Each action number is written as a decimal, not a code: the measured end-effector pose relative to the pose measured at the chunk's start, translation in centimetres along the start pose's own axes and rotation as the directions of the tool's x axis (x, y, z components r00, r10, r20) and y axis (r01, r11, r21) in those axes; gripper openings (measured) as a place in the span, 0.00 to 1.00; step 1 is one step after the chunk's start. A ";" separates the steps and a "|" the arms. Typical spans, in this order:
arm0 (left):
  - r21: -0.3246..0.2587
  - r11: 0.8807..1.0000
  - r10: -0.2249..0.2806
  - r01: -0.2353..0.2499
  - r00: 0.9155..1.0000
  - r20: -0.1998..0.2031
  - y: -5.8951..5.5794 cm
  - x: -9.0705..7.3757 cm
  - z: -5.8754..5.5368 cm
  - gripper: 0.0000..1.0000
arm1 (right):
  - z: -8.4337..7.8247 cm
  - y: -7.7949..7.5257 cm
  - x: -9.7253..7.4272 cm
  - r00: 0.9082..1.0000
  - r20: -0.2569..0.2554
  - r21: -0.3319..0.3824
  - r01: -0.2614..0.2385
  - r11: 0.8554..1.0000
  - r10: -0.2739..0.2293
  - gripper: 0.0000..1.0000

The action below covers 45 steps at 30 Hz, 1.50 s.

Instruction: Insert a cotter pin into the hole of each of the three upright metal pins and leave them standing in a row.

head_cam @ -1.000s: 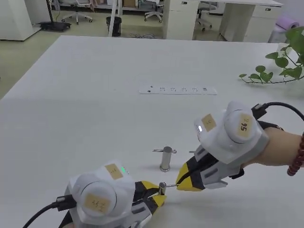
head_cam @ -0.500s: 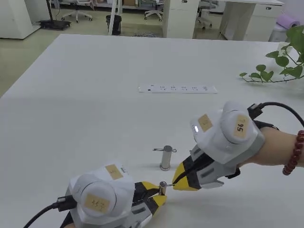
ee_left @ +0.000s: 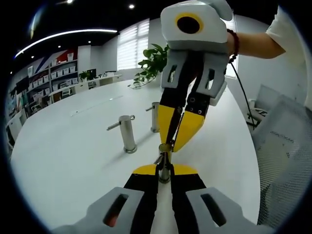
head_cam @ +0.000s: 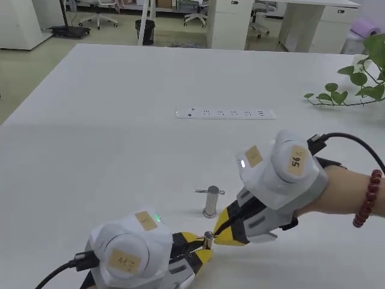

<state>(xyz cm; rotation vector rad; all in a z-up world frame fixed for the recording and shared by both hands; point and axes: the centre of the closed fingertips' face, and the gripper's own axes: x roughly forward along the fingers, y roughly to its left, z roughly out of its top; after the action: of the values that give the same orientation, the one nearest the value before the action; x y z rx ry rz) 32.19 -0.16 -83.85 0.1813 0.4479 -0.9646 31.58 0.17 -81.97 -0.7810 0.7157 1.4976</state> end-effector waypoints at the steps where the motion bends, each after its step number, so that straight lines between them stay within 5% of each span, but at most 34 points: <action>1: 0.000 1.000 0.000 0.000 1.000 0.000 0.0 0.0 0.0 0.07 | 0.0 0.0 0.0 1.000 0.000 0.006 0.004 1.000 -0.004 0.10; 33: -0.027 1.000 -0.008 0.008 1.000 0.013 0.1 0.2 -0.2 0.07 | -0.1 -0.1 -0.4 1.000 0.015 0.028 0.015 0.999 -0.015 0.04; 45: -0.010 1.000 -0.001 0.001 1.000 -0.002 0.2 0.1 -0.4 0.09 | -0.4 -0.2 -0.3 0.999 0.011 0.057 0.030 0.998 -0.030 0.13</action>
<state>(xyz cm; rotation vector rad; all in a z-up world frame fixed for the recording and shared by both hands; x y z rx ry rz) 32.29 -0.04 -84.25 0.1732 0.4541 -0.9634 31.76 -0.29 -81.94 -0.7363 0.7310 1.4480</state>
